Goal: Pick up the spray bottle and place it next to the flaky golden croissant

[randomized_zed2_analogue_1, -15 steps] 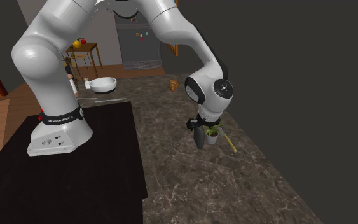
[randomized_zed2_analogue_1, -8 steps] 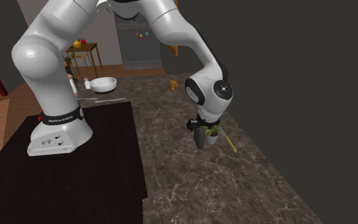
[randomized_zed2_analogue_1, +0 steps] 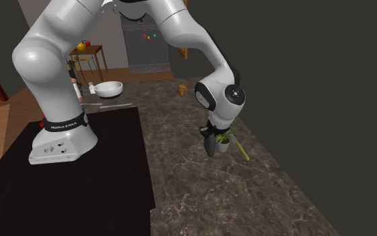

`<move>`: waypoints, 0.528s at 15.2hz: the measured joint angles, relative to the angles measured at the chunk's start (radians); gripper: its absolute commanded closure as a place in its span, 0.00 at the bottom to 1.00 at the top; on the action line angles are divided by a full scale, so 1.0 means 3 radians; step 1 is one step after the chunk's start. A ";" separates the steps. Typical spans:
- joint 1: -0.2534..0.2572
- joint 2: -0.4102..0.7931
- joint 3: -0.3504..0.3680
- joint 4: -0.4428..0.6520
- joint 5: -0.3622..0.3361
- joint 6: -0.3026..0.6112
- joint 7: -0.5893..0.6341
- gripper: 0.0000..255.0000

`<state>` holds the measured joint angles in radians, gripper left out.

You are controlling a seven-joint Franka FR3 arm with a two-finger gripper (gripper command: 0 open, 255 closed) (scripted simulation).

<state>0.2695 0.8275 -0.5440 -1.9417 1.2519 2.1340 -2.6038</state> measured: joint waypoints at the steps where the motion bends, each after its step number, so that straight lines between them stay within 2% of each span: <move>1: 0.0000 0.0000 0.0000 0.0000 0.0000 0.0000 0.0000 1.00; 8: 0.0064 -0.0163 -0.0072 -0.0093 -0.0092 -0.0030 0.0074 1.00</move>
<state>0.2887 0.7788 -0.5656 -1.9695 1.2242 2.1250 -2.5817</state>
